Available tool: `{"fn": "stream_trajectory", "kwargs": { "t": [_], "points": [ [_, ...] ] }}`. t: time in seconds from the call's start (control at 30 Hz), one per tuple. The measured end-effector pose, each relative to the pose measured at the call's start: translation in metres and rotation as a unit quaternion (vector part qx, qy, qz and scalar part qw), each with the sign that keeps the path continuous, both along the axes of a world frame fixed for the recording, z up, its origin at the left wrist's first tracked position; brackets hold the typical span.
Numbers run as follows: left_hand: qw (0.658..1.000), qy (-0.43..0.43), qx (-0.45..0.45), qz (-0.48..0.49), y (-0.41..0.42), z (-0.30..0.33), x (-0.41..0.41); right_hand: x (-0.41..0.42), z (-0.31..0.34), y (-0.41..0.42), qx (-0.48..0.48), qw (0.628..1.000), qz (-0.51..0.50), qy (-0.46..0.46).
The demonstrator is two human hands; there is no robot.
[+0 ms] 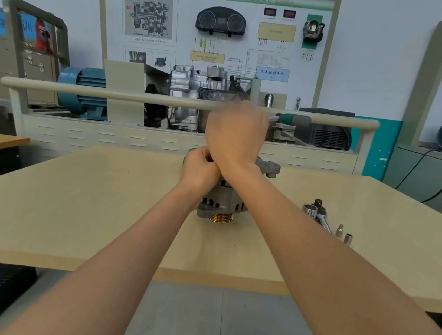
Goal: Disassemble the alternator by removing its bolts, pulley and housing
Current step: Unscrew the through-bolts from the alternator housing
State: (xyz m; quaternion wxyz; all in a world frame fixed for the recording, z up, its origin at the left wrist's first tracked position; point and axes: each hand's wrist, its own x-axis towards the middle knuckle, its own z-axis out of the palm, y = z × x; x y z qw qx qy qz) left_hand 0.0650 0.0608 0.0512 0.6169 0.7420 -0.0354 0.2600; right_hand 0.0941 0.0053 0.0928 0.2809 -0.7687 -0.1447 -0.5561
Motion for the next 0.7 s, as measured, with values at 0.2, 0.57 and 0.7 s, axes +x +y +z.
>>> {"fn": "stream_trajectory", "kwargs": {
  "t": [0.2,0.57,0.7],
  "points": [
    [1.0,-0.009,-0.001,-0.005,0.0,-0.001,-0.001,-0.001,0.0,0.001,0.017,1.0,0.025,0.0],
    [0.999,-0.04,0.003,-0.032,-0.001,-0.002,0.0,-0.002,0.03,-0.01,0.382,0.776,0.463,0.193],
    [0.998,-0.041,0.008,-0.047,0.001,-0.002,0.001,0.005,0.038,-0.012,0.402,0.683,0.553,0.255]
  ]
}}
